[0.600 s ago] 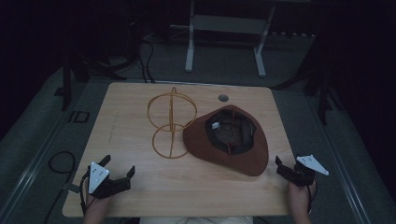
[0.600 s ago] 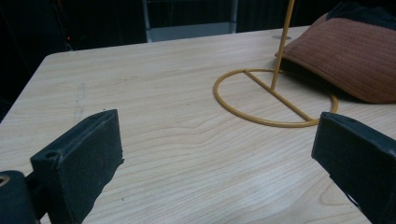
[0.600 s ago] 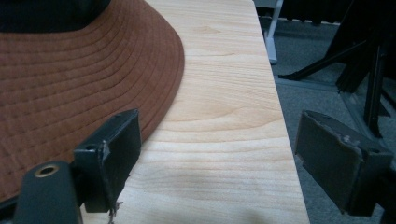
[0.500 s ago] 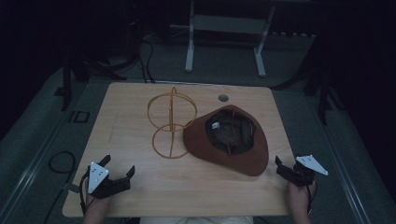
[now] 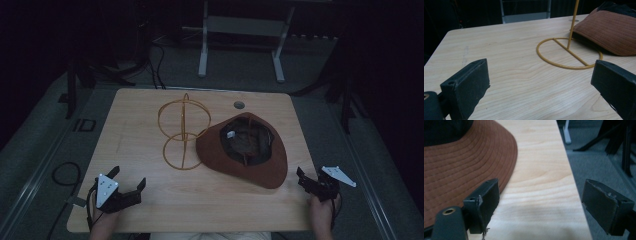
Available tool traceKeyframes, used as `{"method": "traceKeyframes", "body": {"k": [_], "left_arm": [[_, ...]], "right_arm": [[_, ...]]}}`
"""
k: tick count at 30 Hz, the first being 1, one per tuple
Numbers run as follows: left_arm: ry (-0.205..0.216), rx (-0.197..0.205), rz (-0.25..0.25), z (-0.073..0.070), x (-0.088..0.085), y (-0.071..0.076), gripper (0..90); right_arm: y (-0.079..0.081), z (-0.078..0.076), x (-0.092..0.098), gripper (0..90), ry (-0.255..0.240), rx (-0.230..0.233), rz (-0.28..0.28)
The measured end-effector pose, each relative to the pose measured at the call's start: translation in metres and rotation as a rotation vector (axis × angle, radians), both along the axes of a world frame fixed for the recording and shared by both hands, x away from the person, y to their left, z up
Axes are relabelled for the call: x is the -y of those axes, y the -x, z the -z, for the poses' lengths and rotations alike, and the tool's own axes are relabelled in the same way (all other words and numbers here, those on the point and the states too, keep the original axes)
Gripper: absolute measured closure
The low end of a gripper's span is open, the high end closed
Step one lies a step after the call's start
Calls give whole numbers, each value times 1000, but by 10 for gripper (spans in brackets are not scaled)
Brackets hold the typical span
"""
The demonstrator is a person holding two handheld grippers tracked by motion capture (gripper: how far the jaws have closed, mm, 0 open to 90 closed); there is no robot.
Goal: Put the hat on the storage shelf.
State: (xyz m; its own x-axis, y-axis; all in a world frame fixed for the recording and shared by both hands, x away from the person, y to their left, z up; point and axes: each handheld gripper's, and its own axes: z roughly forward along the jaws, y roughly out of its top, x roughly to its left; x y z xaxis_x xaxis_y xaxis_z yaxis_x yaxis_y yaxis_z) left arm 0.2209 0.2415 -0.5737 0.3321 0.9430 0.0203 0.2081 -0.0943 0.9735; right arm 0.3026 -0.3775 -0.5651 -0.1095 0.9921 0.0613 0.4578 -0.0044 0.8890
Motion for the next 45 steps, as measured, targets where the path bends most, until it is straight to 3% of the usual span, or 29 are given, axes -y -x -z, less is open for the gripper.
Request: {"method": "traceKeyframes", "body": {"k": [3,9,11,17,18,23,28,30,36,39,45], "left_arm": [[23,11,27,-2,2,1,25],[17,12,58,-1,7,1,25],[-5,7,55,-1,9,0,25],[34,-12,64,-2,10,0,27],[56,-14,66,-3,10,0,27],[69,-52,102,-4,11,0,28],[56,-72,123,-5,15,1,27],[32,-85,133,-6,16,1,28],[40,-92,150,-7,15,1,28],[40,-98,151,-6,15,0,28],[36,-97,156,-6,15,0,28]], "right_arm": [[2,-6,-5,147,-2,-22,-16],[5,-25,-23,147,25,-32,-87],[3,-32,-30,146,23,-47,-121],[-3,-47,-47,139,37,-17,-194],[-6,-52,-52,139,47,-2,-205],[-22,-72,-68,139,66,24,-238],[-39,-87,-78,137,87,44,-257],[-45,-92,-81,137,95,45,-257],[-64,-102,-89,137,103,32,-269],[-84,-106,-99,137,139,-7,-291],[-114,-101,-111,134,116,-67,-319]]}}
